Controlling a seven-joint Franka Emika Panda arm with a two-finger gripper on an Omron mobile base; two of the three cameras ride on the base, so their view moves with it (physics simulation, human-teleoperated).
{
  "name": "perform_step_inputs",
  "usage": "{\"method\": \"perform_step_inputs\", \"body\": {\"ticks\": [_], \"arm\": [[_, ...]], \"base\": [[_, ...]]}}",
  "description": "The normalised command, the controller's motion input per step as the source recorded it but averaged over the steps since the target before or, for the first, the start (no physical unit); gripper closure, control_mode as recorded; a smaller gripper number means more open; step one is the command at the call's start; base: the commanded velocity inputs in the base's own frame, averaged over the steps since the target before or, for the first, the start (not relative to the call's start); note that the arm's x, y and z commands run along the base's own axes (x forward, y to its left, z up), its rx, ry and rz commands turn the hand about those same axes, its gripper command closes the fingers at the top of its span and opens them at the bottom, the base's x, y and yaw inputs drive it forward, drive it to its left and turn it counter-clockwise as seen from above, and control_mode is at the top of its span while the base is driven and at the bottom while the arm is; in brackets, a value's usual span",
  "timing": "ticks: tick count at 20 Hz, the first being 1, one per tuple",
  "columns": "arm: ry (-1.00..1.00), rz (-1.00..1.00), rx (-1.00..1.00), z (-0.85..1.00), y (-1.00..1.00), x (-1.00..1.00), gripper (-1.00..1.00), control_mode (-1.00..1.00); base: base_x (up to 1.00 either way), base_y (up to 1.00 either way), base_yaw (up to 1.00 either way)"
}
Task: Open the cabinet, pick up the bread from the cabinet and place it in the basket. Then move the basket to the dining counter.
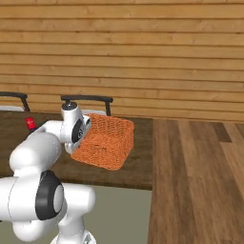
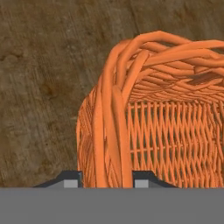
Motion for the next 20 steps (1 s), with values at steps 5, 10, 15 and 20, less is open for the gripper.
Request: {"method": "perform_step_inputs", "body": {"ticks": [5,10,15,20], "arm": [[-0.04,0.0,0.0,-0.57,0.0,0.09,1.0,-1.0],[-0.03,0.0,0.0,-0.22,0.01,0.07,1.0,-1.0],[0.01,-0.01,-0.01,0.05,0.14,0.0,-1.0,-1.0],[0.0,-0.01,-0.15,0.45,0.23,-0.02,-1.0,-1.0]], "base": [[0.0,0.0,0.0],[0.0,0.0,0.0],[0.0,0.0,0.0],[0.0,0.0,0.0]]}}
